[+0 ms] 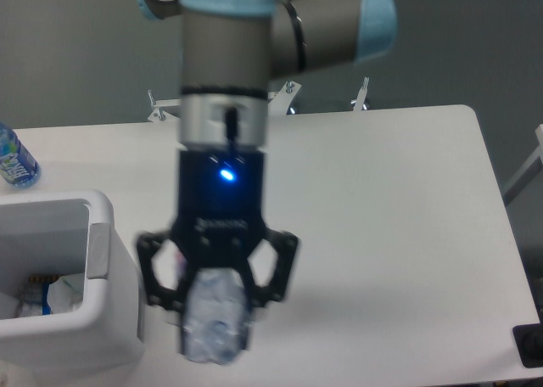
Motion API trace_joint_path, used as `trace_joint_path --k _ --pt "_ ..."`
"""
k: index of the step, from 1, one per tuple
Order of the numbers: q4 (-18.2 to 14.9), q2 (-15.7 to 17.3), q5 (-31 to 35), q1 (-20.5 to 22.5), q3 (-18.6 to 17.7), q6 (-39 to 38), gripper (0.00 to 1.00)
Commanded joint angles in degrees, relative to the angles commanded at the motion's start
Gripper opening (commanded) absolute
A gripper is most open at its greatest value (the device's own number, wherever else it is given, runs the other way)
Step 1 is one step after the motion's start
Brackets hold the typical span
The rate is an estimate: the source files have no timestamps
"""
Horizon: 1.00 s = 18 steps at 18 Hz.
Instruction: Place the trash in the trash can
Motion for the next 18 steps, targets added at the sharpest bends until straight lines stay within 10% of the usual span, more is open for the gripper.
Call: trace_joint_path --k 11,15,18 --pt "0.00 -1.40 0.00 -11.08 -3.96 0.17 0.55" --pt "0.00 -2.46 0.17 -11.44 -3.96 2.36 0.98" --pt "0.00 -1.76 0.09 -11.27 -3.96 2.64 1.00"
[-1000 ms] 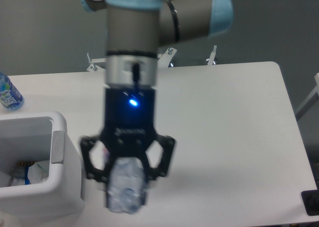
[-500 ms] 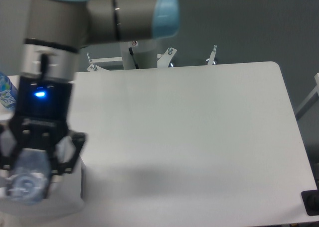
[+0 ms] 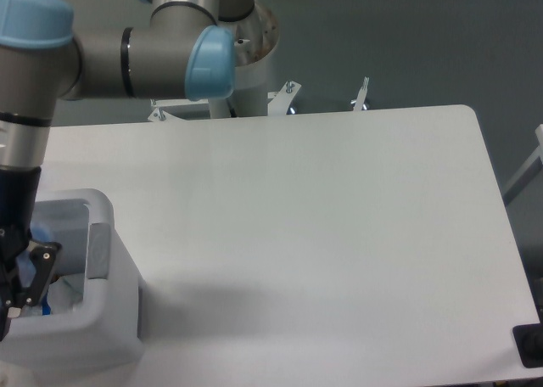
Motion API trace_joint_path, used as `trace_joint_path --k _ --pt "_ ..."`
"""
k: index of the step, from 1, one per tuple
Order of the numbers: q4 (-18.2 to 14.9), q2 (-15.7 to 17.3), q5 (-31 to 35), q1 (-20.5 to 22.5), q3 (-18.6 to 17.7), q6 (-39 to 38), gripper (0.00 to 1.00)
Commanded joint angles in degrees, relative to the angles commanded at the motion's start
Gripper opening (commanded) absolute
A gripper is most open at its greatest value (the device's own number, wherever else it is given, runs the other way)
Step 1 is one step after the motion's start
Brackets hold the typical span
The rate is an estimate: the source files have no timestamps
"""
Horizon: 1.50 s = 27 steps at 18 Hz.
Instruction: Place the trash in the trash can
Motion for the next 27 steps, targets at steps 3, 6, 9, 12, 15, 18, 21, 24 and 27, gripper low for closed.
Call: trace_joint_path --k 3,6,9,12,15,18,21,24,27 --pt "-0.09 0.44 0.44 0.96 -0.09 -0.53 1.00" --pt "-0.18 2.81 0.61 5.70 0.44 -0.27 1.00" --pt "-0.61 3.95 0.70 10.27 0.44 0.87 1.00" --pt "-0.70 6.50 4.20 14.75 -0.52 4.11 1.00" --pt "-1.05 7.29 5.80 17.22 -1.93 11.84 1.00" --pt "-4.99 9.22 7.73 19.24 -4.03 22.37 1.00" --pt "-12.71 11.33 10.10 21.35 -5.27 36.25 1.00" --pt "-21.51 13.01 12.12 23.55 -5.45 51.46 1.00" --pt "-25.48 13.54 14.41 25.05 -5.45 60.01 1.00"
